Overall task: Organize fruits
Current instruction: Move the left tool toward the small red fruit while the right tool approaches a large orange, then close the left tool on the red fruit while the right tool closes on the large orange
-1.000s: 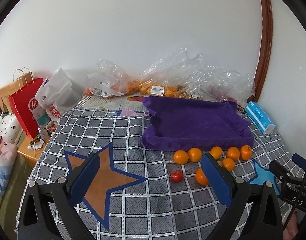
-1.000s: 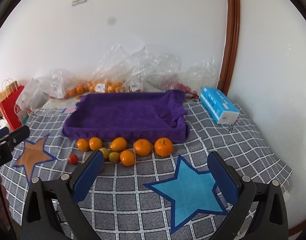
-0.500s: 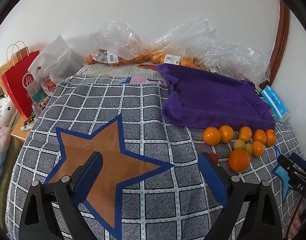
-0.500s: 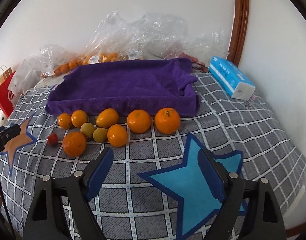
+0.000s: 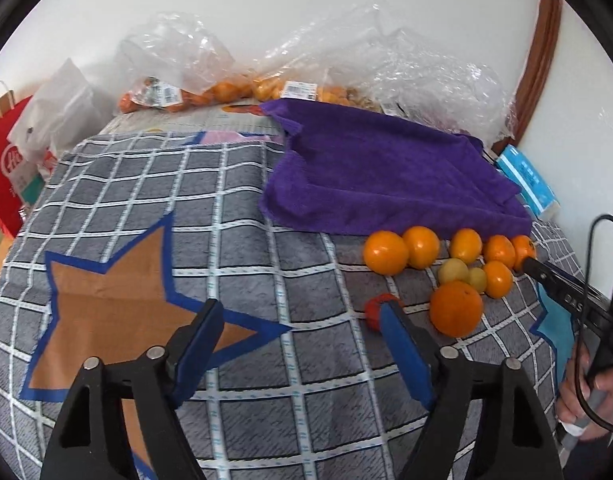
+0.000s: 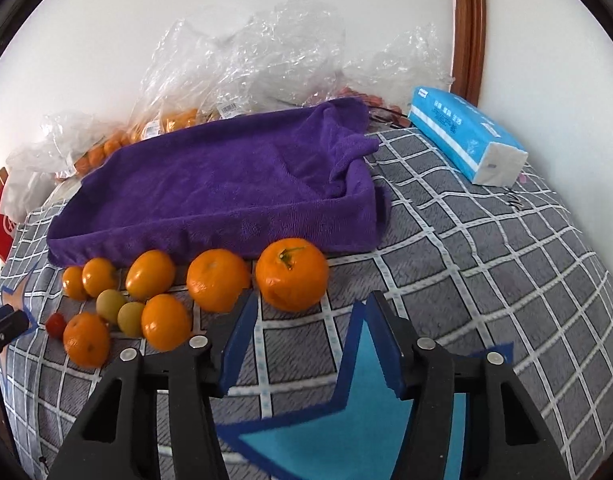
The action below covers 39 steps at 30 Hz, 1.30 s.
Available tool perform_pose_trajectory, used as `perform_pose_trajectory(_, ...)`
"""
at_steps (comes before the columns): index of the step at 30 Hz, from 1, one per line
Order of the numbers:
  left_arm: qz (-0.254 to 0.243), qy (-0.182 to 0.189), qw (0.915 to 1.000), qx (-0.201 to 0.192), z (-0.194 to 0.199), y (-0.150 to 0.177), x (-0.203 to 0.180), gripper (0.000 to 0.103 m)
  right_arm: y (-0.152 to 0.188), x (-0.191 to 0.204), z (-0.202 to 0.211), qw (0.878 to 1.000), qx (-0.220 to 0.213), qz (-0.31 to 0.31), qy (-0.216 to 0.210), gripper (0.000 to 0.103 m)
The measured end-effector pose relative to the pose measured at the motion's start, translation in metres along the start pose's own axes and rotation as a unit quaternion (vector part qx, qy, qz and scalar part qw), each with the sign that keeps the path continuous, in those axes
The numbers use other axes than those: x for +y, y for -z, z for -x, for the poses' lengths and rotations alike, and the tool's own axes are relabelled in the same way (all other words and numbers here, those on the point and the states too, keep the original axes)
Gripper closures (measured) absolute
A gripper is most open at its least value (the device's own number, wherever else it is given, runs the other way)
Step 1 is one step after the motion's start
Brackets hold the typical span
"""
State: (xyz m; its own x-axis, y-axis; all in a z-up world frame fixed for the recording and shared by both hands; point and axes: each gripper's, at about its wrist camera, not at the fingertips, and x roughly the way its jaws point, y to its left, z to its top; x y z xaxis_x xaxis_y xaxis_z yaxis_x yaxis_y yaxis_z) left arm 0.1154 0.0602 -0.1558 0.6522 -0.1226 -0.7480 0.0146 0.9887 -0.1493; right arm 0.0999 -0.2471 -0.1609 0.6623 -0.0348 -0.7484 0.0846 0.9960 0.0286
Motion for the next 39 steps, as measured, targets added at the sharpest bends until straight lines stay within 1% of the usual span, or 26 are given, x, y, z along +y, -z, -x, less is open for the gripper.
perform_pose_trajectory(3, -0.006, 0.024, 0.9996, 0.014, -0.008, 0.0, -0.007, 0.035, -0.003, 0.001, -0.009, 1.0, 0.008, 0.005, -0.006, 0.048)
perform_pose_trajectory(7, -0.016, 0.049, 0.9984, 0.025, -0.016, 0.003, -0.017, 0.041, -0.007, 0.003, -0.014, 1.0, 0.007, 0.016, -0.008, 0.048)
perform_pose_trajectory(8, -0.019, 0.051, 0.9982, 0.025, -0.017, 0.004, -0.02, 0.041, -0.008, 0.004, -0.016, 1.0, 0.01, 0.012, -0.012, 0.048)
perform_pose_trajectory(12, -0.03, 0.052, 0.998, 0.017, -0.021, 0.007, -0.028, 0.048, -0.012, 0.007, -0.027, 0.999, 0.028, 0.017, -0.016, 0.049)
perform_pose_trajectory(13, -0.032, 0.054, 0.9979, 0.017, -0.022, 0.006, -0.03, 0.05, -0.013, 0.006, -0.028, 0.999, 0.029, 0.016, -0.018, 0.051)
perform_pose_trajectory(14, -0.033, 0.057, 0.9976, 0.018, -0.022, 0.005, -0.031, 0.054, -0.013, 0.006, -0.03, 0.999, 0.032, 0.014, -0.022, 0.057)
perform_pose_trajectory(15, -0.034, 0.063, 0.9973, 0.019, -0.023, 0.004, -0.033, 0.058, -0.013, 0.006, -0.031, 0.999, 0.035, 0.014, -0.028, 0.06)
perform_pose_trajectory(17, -0.033, 0.061, 0.9974, 0.018, -0.024, 0.004, -0.034, 0.059, -0.011, 0.008, -0.03, 0.999, 0.033, 0.018, -0.025, 0.06)
perform_pose_trajectory(20, -0.033, 0.054, 0.998, 0.012, -0.024, 0.005, -0.033, 0.068, -0.009, 0.009, -0.028, 0.999, 0.031, 0.023, -0.025, 0.06)
perform_pose_trajectory(21, -0.026, 0.056, 0.9981, 0.011, -0.023, 0.005, -0.03, 0.072, -0.008, 0.009, -0.026, 0.999, 0.03, 0.022, -0.026, 0.06)
perform_pose_trajectory(23, -0.009, 0.067, 0.9976, 0.01, -0.021, 0.004, -0.024, 0.075, -0.007, 0.007, -0.023, 0.999, 0.028, 0.019, -0.027, 0.06)
perform_pose_trajectory(25, -0.003, 0.073, 0.9972, 0.013, -0.022, 0.003, -0.022, 0.076, -0.003, 0.007, -0.018, 0.999, 0.029, 0.015, -0.028, 0.06)
perform_pose_trajectory(30, -0.014, 0.066, 0.9977, 0.012, -0.018, 0.008, -0.025, 0.077, 0.005, 0.008, -0.007, 0.999, 0.027, 0.019, -0.024, 0.06)
perform_pose_trajectory(34, -0.012, 0.059, 0.998, 0.019, -0.019, 0.01, -0.026, 0.077, 0.011, 0.009, -0.001, 0.999, 0.029, 0.018, -0.023, 0.06)
perform_pose_trajectory(37, -0.005, 0.058, 0.9982, 0.016, -0.02, 0.01, -0.025, 0.077, 0.013, 0.008, 0.002, 0.999, 0.031, 0.017, -0.021, 0.06)
perform_pose_trajectory(39, -0.009, 0.057, 0.9982, 0.015, -0.021, 0.009, -0.025, 0.077, 0.015, 0.007, 0.004, 0.999, 0.032, 0.013, -0.022, 0.06)
